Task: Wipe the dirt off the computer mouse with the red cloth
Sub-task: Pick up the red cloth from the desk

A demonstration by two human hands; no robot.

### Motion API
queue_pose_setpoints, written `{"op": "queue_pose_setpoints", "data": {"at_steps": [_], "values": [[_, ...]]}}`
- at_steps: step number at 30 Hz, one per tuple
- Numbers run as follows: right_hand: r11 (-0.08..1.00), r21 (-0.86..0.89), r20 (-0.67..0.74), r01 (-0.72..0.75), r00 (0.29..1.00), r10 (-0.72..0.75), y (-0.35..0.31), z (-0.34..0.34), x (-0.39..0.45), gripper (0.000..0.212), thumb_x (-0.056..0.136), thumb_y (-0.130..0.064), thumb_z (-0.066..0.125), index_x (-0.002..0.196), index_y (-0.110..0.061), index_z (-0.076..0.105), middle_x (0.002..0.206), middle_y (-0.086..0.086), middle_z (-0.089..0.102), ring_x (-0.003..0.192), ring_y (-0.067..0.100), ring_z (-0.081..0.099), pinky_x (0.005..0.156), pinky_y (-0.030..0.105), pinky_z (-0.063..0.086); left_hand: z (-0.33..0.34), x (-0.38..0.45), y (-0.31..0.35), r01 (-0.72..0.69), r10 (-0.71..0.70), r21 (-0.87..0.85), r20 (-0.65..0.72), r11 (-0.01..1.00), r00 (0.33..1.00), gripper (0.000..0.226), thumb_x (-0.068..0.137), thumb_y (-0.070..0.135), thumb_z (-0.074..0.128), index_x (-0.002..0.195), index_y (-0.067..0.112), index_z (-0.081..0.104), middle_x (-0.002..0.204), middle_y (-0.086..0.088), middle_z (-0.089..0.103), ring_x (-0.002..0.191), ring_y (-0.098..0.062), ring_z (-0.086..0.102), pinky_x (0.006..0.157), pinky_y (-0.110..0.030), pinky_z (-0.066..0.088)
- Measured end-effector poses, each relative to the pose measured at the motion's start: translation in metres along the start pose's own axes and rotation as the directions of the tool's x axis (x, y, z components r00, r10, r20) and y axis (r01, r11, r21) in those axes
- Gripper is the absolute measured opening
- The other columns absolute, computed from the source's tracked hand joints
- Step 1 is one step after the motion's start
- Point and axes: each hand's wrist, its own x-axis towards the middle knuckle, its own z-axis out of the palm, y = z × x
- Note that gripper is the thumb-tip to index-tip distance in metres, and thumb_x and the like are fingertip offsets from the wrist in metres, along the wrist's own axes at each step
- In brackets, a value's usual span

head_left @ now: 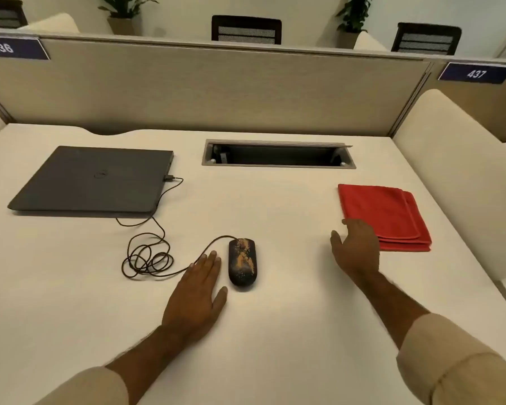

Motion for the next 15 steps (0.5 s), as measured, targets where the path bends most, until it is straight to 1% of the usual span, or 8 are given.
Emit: {"op": "queue_pose_setpoints", "data": {"at_steps": [2,4,6,8,10,12,13,15], "values": [[0.992,-0.097,0.049,-0.077,0.995,0.082,0.000,0.000,0.016,0.034,0.085,-0.019,0.063,0.111,0.002,0.059,0.112,0.020,0.061,0.106,0.040,0.053,0.089,0.045,0.043,0.001,0.001,-0.001,-0.001,0.001,0.013,-0.008,1.000,1.000,0.077,0.092,0.058,0.009,0.159,0.020,0.006,0.166,0.008,-0.002,0.153,-0.009,-0.005,0.125,-0.031,0.000],[0.971,-0.192,0.100,-0.140,0.982,0.161,0.001,0.000,0.032,0.037,0.087,-0.023,0.060,0.114,0.002,0.055,0.117,0.021,0.057,0.109,0.041,0.050,0.091,0.047,0.043,0.003,0.001,-0.002,0.004,-0.004,0.017,-0.014,1.000,1.000,0.076,0.093,0.058,0.010,0.159,0.021,0.005,0.166,0.008,-0.001,0.153,-0.008,-0.006,0.125,-0.031,0.000],[0.955,-0.231,0.140,-0.188,0.965,0.223,0.005,0.005,0.038,0.040,0.088,-0.024,0.059,0.119,0.001,0.052,0.123,0.022,0.054,0.113,0.042,0.047,0.095,0.049,0.041,0.004,0.001,-0.002,-0.005,0.006,0.017,-0.023,1.000,1.000,0.075,0.094,0.057,0.011,0.159,0.021,0.006,0.166,0.008,-0.001,0.153,-0.008,-0.006,0.125,-0.031,0.000],[0.946,-0.244,0.163,-0.212,0.953,0.256,0.011,0.008,0.041,0.039,0.089,-0.020,0.056,0.123,0.000,0.050,0.124,0.023,0.054,0.114,0.043,0.048,0.096,0.050,0.041,0.003,0.001,-0.003,-0.012,0.013,0.027,-0.021,1.000,1.000,0.074,0.095,0.057,0.011,0.159,0.020,0.005,0.166,0.009,-0.001,0.153,-0.008,-0.007,0.125,-0.031,0.001],[0.940,-0.276,0.173,-0.201,0.951,0.255,0.017,0.011,0.046,0.038,0.088,-0.012,0.054,0.125,-0.002,0.049,0.122,0.023,0.056,0.112,0.043,0.049,0.094,0.049,0.041,0.003,0.001,-0.003,-0.015,0.016,0.018,-0.029,1.000,0.999,0.073,0.096,0.056,0.015,0.159,0.019,0.008,0.166,0.008,0.002,0.153,-0.009,-0.004,0.125,-0.032,0.003],[0.942,-0.289,0.184,-0.169,0.956,0.228,0.021,0.012,0.052,0.042,0.085,-0.007,0.052,0.127,-0.005,0.050,0.119,0.022,0.058,0.109,0.042,0.050,0.092,0.048,0.042,0.004,0.001,-0.003,-0.019,0.019,0.007,-0.039,1.000,0.999,0.072,0.097,0.054,0.019,0.159,0.018,0.012,0.166,0.007,0.006,0.154,-0.010,0.000,0.125,-0.032,0.004],[0.947,-0.282,0.193,-0.150,0.958,0.210,0.023,0.011,0.055,0.042,0.084,-0.009,0.053,0.126,-0.006,0.052,0.117,0.022,0.059,0.107,0.042,0.051,0.091,0.048,0.043,0.005,0.001,-0.003,-0.019,0.019,0.005,-0.046,1.000,0.999,0.071,0.097,0.053,0.020,0.158,0.018,0.014,0.166,0.007,0.007,0.154,-0.010,0.002,0.124,-0.032,0.005],[0.960,-0.246,0.187,-0.135,0.965,0.183,0.026,0.007,0.064,0.036,0.086,-0.022,0.057,0.118,-0.006,0.057,0.112,0.021,0.062,0.104,0.042,0.053,0.087,0.046,0.044,0.006,0.001,-0.005,-0.020,0.020,0.015,-0.051,1.000,0.999,0.071,0.098,0.054,0.021,0.159,0.018,0.013,0.166,0.007,0.006,0.154,-0.009,0.001,0.124,-0.031,0.004]]}}
